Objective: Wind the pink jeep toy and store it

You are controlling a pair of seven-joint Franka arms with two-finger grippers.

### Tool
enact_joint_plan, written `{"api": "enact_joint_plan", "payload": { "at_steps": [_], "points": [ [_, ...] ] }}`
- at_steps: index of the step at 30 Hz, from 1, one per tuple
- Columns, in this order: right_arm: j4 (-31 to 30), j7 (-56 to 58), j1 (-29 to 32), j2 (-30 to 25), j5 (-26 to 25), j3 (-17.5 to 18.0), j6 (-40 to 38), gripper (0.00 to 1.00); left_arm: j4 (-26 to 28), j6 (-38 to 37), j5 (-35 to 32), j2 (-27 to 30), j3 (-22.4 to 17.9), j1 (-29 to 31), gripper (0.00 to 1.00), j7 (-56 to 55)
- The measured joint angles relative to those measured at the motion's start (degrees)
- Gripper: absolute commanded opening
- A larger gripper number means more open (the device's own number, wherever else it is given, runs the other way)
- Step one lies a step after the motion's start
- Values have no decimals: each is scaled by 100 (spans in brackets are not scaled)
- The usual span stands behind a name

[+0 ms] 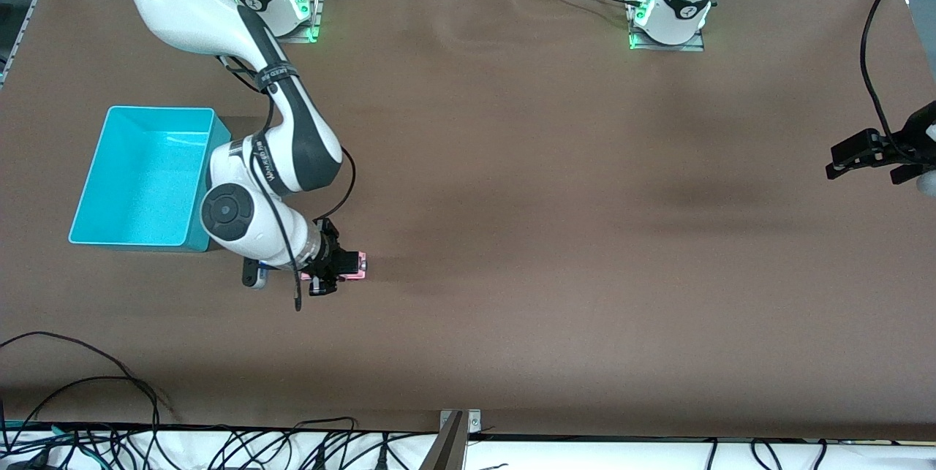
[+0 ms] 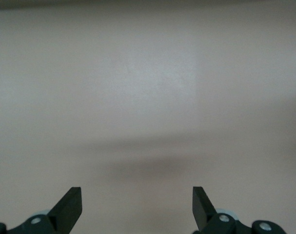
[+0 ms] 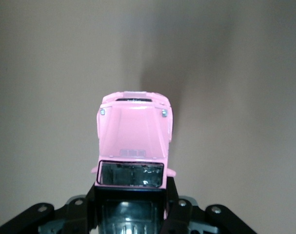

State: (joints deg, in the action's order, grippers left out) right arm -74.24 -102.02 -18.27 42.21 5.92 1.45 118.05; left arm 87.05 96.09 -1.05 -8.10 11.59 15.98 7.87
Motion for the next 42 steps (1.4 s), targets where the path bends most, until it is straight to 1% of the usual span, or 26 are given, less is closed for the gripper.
{"api": "enact_joint_plan", "payload": {
  "at_steps": [7,12,15,21,28,32,36,39,42],
  "points": [
    [-4,278,267,-95,2,195,-116,0,5,0,0,0,0,0,100,0],
    [-251,675,509,-408,25,373,-136,0,8,0,0,0,0,0,100,0],
    [-642,1038,681,-773,244,390,10,0,9,0,0,0,0,0,100,0],
    [-1638,2171,1157,-1649,665,403,222,0,10,0,0,0,0,0,100,0],
    [-2916,3856,1673,-2473,788,415,237,0,10,0,0,0,0,0,100,0],
    [-3575,4916,1938,-2762,792,416,245,0,10,0,0,0,0,0,100,0],
    [-4090,5871,2216,-2944,792,415,280,0,11,0,0,0,0,0,100,0],
    [-4329,6402,2415,-3033,792,410,266,0,11,0,0,0,0,0,100,0],
    [-4440,6713,2564,-3099,768,405,169,0,11,0,0,0,0,0,100,0]
  ]
}}
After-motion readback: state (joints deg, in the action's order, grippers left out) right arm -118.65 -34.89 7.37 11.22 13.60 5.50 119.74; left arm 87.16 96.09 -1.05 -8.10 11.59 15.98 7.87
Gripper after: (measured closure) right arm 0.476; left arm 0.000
